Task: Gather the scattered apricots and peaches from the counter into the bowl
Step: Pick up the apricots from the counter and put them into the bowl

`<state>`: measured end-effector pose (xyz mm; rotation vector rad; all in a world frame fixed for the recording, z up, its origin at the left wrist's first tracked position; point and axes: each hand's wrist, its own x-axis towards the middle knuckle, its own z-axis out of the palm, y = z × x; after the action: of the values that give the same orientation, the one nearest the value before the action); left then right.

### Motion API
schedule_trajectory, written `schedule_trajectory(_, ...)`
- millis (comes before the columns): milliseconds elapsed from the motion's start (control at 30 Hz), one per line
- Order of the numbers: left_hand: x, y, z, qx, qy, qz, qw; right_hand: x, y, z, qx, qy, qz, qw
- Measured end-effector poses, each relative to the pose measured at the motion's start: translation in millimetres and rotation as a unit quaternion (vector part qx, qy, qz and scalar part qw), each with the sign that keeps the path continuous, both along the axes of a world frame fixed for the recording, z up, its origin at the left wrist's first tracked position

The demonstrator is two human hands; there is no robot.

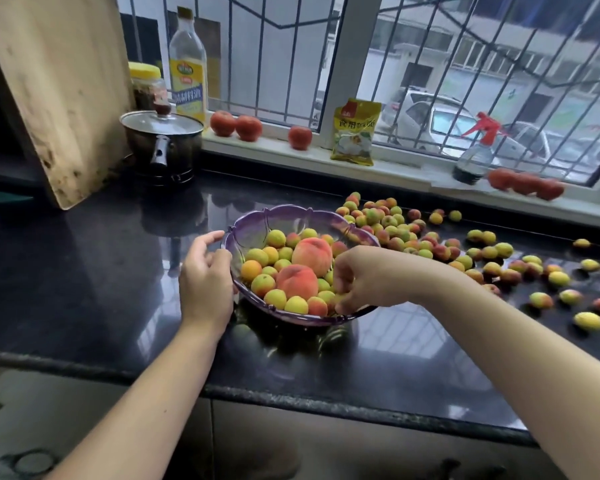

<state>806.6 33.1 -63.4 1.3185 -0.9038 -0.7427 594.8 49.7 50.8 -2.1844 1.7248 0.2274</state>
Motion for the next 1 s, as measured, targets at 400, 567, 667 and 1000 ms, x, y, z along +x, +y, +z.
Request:
schedule_trajectory(400,-4,4,6,0.001,-0.012,-0.007,1.000,11,-9,-2,0.031,0.062,0.048,0.996)
schedule_trajectory(567,0,3,4,0.005,0.025,-0.021,0.999,-3,-7,3,0.021,0.004,0.033,0.999)
schedule_trajectory(667,2,1,1,0.012,0.036,-0.046,0.998,-18,-17,15,-0.065,-0.068,-0.016,0.995)
schedule_trajectory(1000,4,-4,-1,0.014,0.007,-0.093,0.996,-103,-108,5,-0.220,-0.077,-0.205,0.951)
